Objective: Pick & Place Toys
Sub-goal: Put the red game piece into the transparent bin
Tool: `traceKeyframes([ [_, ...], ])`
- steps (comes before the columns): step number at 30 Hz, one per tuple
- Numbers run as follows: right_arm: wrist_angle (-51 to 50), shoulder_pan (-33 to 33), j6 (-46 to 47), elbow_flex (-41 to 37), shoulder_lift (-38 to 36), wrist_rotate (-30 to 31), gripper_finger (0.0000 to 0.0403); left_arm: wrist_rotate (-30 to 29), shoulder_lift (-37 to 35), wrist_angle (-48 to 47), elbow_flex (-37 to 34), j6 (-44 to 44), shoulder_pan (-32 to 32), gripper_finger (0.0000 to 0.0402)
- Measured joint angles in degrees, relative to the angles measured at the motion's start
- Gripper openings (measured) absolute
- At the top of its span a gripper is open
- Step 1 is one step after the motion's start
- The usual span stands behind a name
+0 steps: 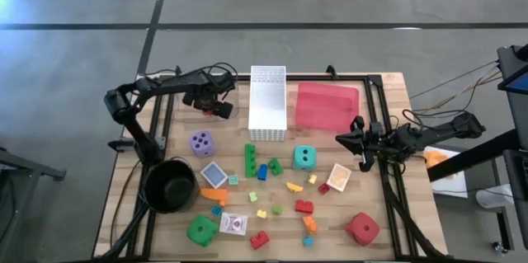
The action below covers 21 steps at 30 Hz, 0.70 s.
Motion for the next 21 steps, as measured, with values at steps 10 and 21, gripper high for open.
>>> traceKeyframes([
  [10, 0.02, 0.00, 0.00, 0.00, -0.02, 0.00, 0.0021, 0.45, 0.00, 0.41, 0.00, -1.88, 0.94, 0.0162],
  [21, 0.00, 0.02, 0.00, 0.00, -0.01, 0.00, 0.0021, 3.20, -0.03, 1.46, -0.08, -8.61, 3.31, 0.0162],
])
